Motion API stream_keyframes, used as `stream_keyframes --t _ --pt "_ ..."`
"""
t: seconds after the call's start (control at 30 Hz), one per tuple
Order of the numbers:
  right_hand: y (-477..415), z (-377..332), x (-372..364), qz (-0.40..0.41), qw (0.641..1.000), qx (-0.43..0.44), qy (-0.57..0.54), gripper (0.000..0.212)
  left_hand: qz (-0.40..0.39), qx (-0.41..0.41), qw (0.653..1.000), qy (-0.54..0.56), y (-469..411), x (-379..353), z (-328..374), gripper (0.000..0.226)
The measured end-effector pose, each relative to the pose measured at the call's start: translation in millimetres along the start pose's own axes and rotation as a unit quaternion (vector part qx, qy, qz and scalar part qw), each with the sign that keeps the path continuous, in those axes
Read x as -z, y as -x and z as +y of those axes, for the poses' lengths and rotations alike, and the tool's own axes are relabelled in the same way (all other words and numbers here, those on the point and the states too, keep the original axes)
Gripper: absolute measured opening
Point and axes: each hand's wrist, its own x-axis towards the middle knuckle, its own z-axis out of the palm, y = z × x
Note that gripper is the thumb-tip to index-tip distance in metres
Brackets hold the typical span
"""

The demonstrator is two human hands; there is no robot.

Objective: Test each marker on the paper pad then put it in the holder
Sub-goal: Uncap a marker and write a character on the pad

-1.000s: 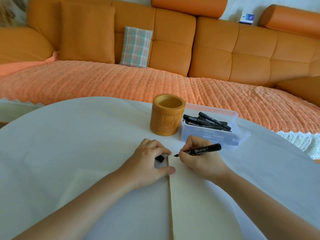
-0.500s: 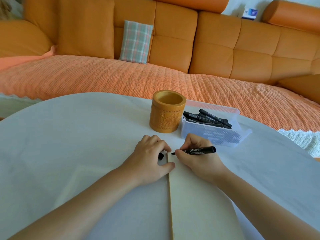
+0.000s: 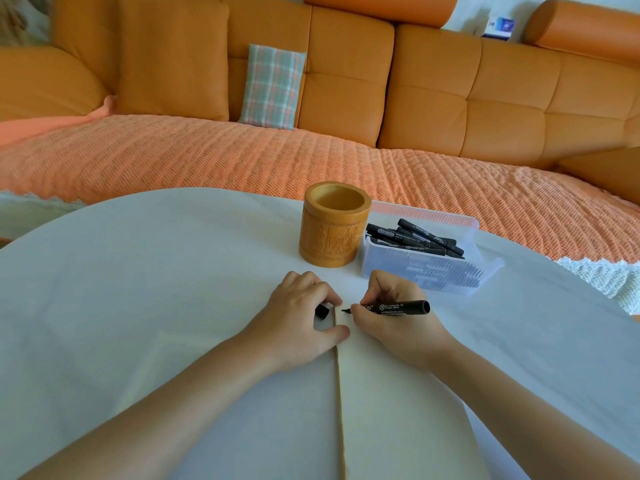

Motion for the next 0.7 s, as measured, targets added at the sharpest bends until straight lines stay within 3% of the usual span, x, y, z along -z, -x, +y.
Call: stream_keyframes --t 0.43,0.7 --pt "-0.1 1.1 0.5 0.004 1.0 0.003 -0.008 0.024 0.004 -0.003 1.0 0.003 1.2 0.2 -0.3 0.037" --pt "1.4 0.4 1.5 -0.034 0.999 0.011 -0.022 0.027 0.01 -0.011 1.0 0.001 0.5 0.2 -0.6 0.036"
